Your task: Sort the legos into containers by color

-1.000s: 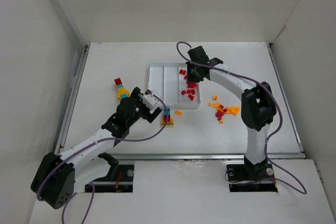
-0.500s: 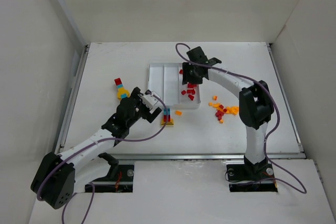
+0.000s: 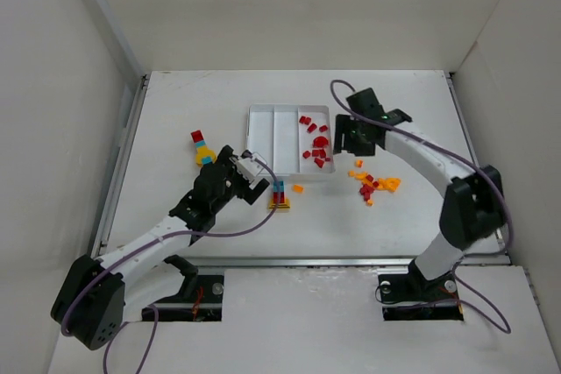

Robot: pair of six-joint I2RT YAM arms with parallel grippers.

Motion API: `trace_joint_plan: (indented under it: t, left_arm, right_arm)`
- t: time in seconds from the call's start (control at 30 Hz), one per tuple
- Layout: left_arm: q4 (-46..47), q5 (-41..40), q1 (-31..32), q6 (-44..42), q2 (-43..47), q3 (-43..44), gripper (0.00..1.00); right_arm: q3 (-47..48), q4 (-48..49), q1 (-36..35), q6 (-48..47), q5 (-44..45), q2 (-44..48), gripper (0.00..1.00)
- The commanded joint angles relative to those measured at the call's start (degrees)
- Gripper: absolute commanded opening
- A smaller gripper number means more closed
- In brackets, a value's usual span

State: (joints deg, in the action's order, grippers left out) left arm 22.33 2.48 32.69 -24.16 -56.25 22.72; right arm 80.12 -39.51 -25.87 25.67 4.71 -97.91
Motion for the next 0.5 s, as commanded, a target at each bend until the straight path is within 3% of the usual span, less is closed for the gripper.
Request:
trace_joint_plan:
  t: [0.0, 0.1, 0.33, 0.47]
  left_arm:
    - [3.68, -0.02, 1.06, -0.27, 1.76, -1.36, 0.99]
    - [4.30, -0.55, 2.38, -0.80, 2.37, -2.68, 0.99]
    - [5.97, -2.21, 3.52, -1.41, 4.39, -5.05, 0.99]
    - [5.97, -2.22, 3.52, -1.41, 4.92, -5.58, 0.99]
  right_arm:
    - [-12.20, -3.48, 4.85, 3.77, 0.49, 9.98, 0.71]
    - [-19.27, -2.94, 8.45, 3.77, -4.61, 12.65, 0.71]
    - [-21.22, -5.66, 8.99, 5.79, -1.56, 11.51, 0.71]
    - [-23.16, -4.18, 8.99, 5.79, -1.55, 10.20, 0.65]
